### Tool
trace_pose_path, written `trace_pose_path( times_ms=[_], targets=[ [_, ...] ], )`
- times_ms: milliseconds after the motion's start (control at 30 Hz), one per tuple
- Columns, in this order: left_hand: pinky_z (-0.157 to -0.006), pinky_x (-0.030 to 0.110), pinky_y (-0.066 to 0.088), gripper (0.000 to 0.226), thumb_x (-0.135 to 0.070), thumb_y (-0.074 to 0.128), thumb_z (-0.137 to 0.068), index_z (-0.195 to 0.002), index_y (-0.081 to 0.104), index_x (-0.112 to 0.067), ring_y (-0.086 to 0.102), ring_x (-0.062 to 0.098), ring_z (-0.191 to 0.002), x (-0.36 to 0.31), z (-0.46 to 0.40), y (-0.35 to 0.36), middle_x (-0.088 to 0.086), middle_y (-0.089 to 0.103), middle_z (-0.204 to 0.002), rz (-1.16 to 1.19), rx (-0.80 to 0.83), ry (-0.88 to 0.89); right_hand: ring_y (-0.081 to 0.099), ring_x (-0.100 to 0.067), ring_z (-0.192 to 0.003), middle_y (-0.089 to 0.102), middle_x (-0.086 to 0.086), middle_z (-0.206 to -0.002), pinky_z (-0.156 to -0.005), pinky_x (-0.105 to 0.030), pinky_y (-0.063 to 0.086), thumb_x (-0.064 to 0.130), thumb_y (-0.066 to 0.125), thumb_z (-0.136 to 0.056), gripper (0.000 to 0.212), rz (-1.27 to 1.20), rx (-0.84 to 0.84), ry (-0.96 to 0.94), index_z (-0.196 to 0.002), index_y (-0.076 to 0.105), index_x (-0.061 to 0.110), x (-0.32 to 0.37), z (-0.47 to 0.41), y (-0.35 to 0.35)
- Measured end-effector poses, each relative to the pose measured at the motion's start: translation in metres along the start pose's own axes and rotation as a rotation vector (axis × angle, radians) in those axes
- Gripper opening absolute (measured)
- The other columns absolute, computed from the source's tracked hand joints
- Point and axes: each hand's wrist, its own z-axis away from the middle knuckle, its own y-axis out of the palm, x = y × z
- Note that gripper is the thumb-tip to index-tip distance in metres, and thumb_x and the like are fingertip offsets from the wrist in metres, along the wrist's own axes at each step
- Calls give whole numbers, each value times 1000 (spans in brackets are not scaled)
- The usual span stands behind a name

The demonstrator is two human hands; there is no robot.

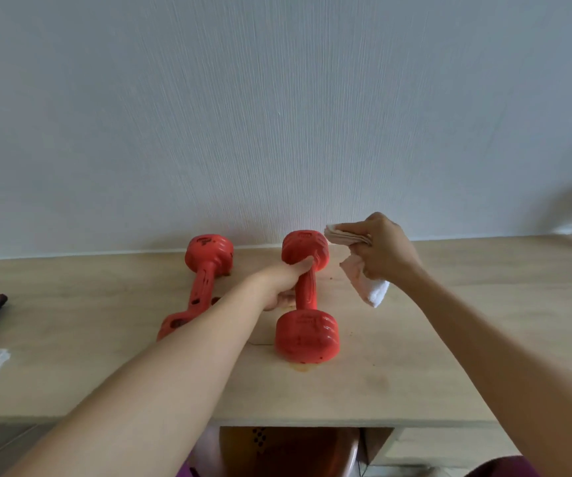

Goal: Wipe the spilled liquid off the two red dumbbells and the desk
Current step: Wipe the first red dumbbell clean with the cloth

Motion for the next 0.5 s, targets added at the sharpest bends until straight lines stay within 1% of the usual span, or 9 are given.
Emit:
trace_pose_path(
  times_ms=[33, 67, 100, 167, 233, 300, 400, 500],
  targets=[
    [-73, 31, 54, 28, -39, 59, -89, -92, 58, -10, 64, 18, -73, 0, -3, 2, 6, 65, -78, 60, 22, -28, 61, -18, -76, 52, 2, -94, -61, -31, 49, 6, 56, -86, 45, -19, -7, 3, -115, 64, 39, -3, -1, 1],
    [-78, 34, 55, 28, -35, 61, -88, -94, 59, -8, 66, 19, -71, 0, -5, 3, 7, 67, -76, 135, 43, -56, 62, -18, -74, 52, 2, -95, -60, -31, 50, 6, 56, -86, 44, -37, -9, 7, -115, 64, 38, -4, -1, 2],
    [-77, 37, 55, 26, -31, 63, -87, -94, 60, -6, 68, 20, -66, 0, -7, 4, 8, 68, -72, 217, 63, -81, 61, -17, -71, 52, 2, -95, -58, -31, 50, 7, 57, -86, 43, -48, -9, 7, -115, 64, 38, -5, 1, 3],
    [-68, 40, 55, 22, -24, 61, -89, -97, 60, -4, 70, 21, -59, 0, -7, 8, 11, 70, -69, 336, 96, -96, 61, -18, -70, 51, 3, -94, -56, -30, 49, 7, 57, -87, 42, -69, -9, 7, -116, 65, 36, -7, 3, 5],
    [-63, 39, 54, 18, -20, 59, -90, -100, 58, -5, 69, 21, -56, 0, -5, 12, 11, 71, -67, 373, 97, -87, 60, -19, -70, 49, 4, -93, -56, -33, 52, 7, 57, -87, 41, -104, -12, 12, -116, 65, 35, -6, 6, 4],
    [-63, 35, 51, 14, -18, 58, -91, -95, 57, -5, 66, 18, -50, -1, -3, 16, 8, 68, -60, 396, 74, -85, 59, -19, -72, 49, 3, -95, -60, -35, 54, 7, 56, -87, 41, -113, -15, 15, -118, 64, 34, -5, 9, 1],
    [-62, 29, 48, 11, -17, 59, -91, -87, 57, -8, 62, 15, -45, -9, 8, 19, 3, 64, -54, 426, 38, -52, 58, -18, -77, 50, 2, -98, -67, -34, 51, 9, 56, -89, 41, -101, -56, 10, -121, 62, 33, -1, 15, -12],
    [-59, 27, 46, 12, -19, 57, -92, -84, 57, -10, 58, 11, -47, -18, 28, 22, 1, 61, -62, 393, 4, 36, 53, -14, -85, 46, 4, -99, -71, -31, 46, 11, 56, -90, 40, -136, -131, 6, -124, 59, 31, 6, 23, -24]
  ],
)
